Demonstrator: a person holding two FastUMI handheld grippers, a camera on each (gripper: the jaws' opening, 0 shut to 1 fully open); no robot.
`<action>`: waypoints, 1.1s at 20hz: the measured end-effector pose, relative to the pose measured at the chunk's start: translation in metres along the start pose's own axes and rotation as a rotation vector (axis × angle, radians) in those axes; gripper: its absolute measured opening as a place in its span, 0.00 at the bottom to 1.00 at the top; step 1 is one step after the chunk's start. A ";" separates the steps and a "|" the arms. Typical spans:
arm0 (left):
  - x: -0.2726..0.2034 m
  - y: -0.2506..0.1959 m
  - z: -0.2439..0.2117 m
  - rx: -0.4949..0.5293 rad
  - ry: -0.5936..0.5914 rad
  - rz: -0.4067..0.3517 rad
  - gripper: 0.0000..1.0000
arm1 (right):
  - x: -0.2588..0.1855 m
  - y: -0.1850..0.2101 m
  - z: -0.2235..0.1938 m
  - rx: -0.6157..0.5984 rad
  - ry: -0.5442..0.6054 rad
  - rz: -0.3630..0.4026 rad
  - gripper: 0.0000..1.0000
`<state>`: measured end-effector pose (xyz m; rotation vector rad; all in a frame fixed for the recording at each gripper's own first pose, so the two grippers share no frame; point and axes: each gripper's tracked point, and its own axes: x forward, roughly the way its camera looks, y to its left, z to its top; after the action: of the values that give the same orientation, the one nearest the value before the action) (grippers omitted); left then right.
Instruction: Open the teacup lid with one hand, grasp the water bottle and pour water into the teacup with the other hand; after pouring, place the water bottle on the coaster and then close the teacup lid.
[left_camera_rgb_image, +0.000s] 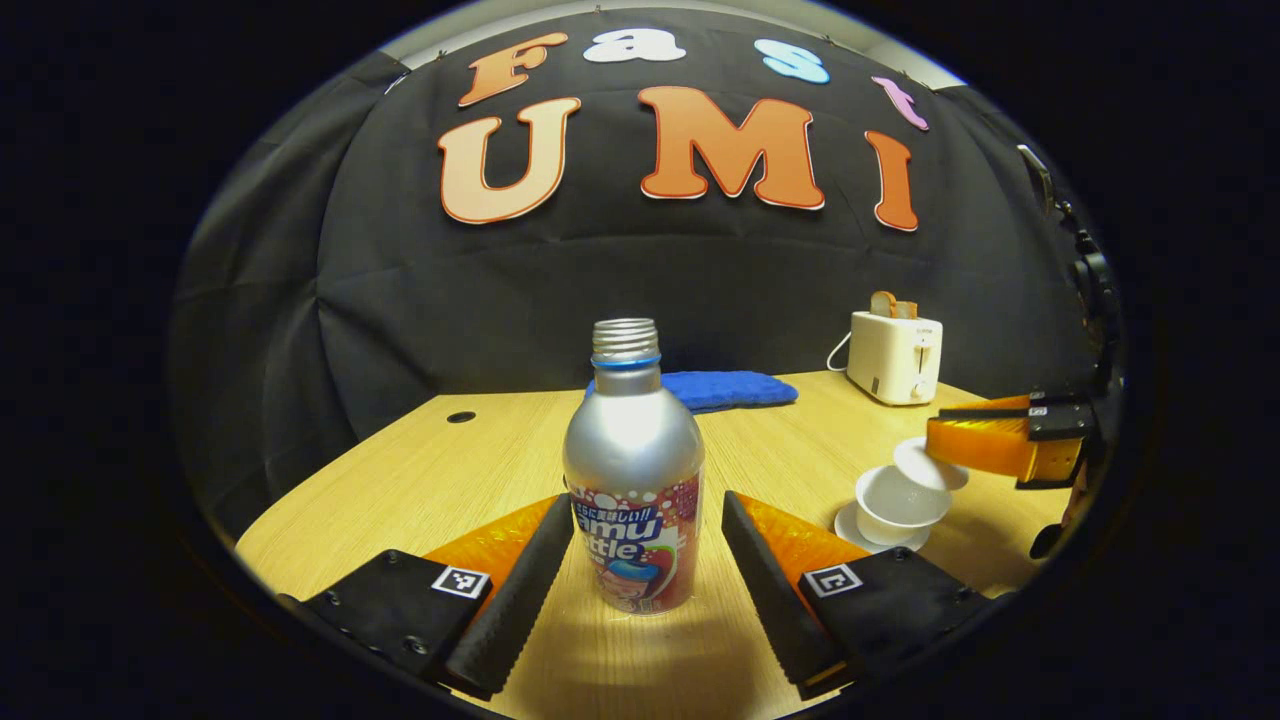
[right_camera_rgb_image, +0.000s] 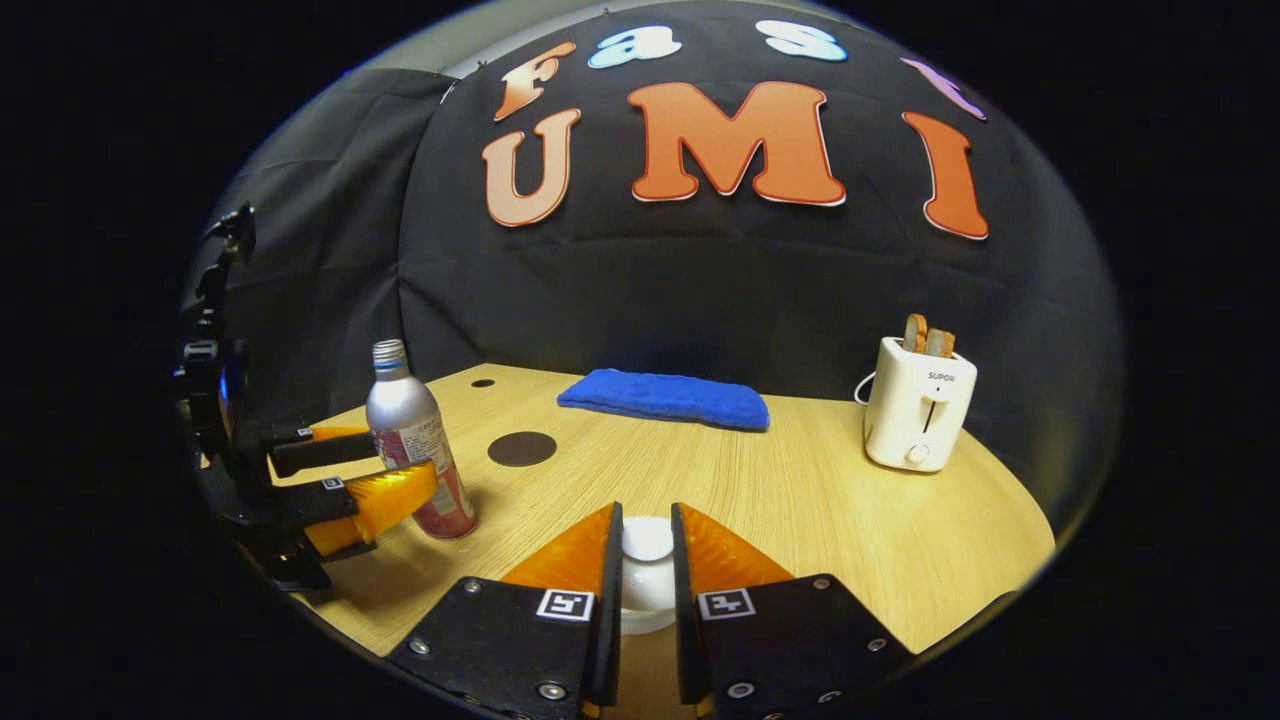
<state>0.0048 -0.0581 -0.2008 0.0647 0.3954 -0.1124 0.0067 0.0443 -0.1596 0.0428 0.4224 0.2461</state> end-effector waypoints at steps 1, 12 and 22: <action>0.003 0.002 0.001 -0.004 0.003 0.009 0.93 | -0.004 -0.004 0.002 -0.005 -0.005 -0.007 0.24; 0.012 0.014 0.014 0.086 0.016 0.066 0.77 | -0.032 -0.049 0.013 0.000 -0.055 -0.100 0.24; 0.010 0.012 0.046 0.452 -0.049 0.131 0.81 | -0.043 -0.075 0.019 0.009 -0.083 -0.141 0.24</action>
<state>0.0330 -0.0515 -0.1614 0.5317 0.3096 -0.0723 -0.0061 -0.0385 -0.1318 0.0313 0.3426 0.1030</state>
